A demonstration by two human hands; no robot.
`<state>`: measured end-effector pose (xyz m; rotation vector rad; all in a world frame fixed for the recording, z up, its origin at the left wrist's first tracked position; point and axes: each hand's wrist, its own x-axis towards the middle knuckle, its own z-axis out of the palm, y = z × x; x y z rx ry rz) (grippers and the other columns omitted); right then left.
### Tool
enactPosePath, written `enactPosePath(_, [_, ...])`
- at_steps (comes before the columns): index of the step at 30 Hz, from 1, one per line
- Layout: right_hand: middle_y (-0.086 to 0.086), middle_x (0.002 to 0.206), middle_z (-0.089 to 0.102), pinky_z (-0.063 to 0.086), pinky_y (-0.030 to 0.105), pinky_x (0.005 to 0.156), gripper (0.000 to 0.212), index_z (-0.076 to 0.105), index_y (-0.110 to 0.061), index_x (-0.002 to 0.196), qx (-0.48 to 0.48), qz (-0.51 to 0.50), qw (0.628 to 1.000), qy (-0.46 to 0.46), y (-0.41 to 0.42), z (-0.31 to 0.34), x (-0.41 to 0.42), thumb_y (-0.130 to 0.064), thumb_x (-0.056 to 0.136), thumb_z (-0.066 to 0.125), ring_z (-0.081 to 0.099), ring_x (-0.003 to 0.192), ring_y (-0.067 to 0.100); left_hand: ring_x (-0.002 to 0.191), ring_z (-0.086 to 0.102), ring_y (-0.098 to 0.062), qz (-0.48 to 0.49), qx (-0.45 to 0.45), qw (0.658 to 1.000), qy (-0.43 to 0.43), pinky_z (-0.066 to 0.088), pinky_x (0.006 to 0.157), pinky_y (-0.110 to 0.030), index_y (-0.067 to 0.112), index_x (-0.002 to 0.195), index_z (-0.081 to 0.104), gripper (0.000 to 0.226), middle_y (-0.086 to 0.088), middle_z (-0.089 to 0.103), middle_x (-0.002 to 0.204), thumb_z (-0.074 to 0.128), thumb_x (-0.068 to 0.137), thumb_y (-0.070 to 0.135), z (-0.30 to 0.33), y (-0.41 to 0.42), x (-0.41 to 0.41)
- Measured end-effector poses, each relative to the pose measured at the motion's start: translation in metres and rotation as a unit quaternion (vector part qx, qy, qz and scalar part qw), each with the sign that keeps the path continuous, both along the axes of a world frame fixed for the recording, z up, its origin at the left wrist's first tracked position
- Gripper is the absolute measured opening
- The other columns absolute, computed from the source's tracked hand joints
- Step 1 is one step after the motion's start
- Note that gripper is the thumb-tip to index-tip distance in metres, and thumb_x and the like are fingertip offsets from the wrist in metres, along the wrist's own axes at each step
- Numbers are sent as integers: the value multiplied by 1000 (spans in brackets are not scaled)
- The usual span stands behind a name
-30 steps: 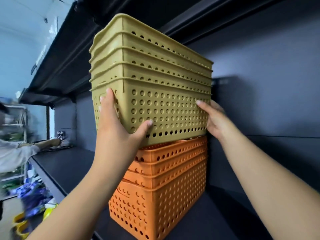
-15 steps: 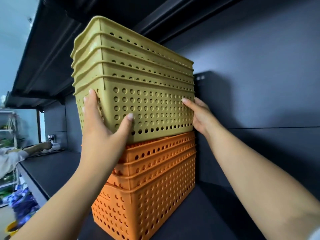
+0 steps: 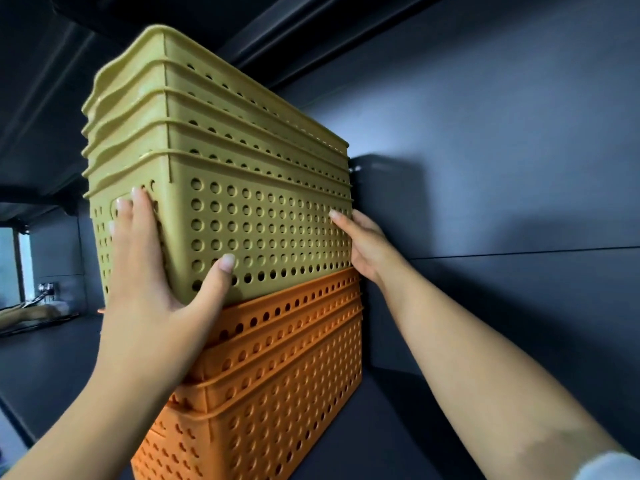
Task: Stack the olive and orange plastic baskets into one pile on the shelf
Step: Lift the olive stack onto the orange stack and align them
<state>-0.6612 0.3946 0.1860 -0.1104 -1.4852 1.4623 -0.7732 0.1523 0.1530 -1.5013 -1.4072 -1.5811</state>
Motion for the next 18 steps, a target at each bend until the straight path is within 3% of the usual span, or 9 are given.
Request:
enactPosePath(3, [11,122,60,47,43,94,41,52,-12,120,14,-28,999,-7,0,-2,1,-24,82,62,59,109,25,138,29,-26,11,1,1000,-1,32,104,-56,33,141,14,87,-1,30,151,53,70,64,-1,0,-1])
enactPosePath(8, [-3,103,61,48,22,78,17,55,-23,101,85,-99,991,-34,4,-5,12,-25,85,58,59,91,6,138,28,-22,20,-7,1000,-8,27,109,-54,33,141,17,85,1,32,150,50,68,64,-5,-1,4])
enactPosePath(11, [-2,102,62,48,22,78,17,55,-23,102,100,-118,987,-55,11,-18,15,-25,86,57,59,89,6,136,18,-10,60,-2,998,-27,9,114,-53,28,142,22,91,0,32,150,41,62,67,-14,1,14])
enactPosePath(15, [-3,100,63,49,26,79,11,56,-27,94,80,-119,989,-46,15,-27,17,-25,84,59,60,90,8,120,16,11,67,25,996,-47,3,113,-54,20,139,30,90,3,36,143,40,61,64,-20,5,23])
enactPosePath(18, [-6,94,62,49,25,74,6,56,-27,88,55,-102,993,-35,13,-30,20,-25,84,60,60,87,8,124,33,-18,63,64,993,-72,23,106,-61,21,125,37,75,0,40,120,48,61,59,-17,9,20])
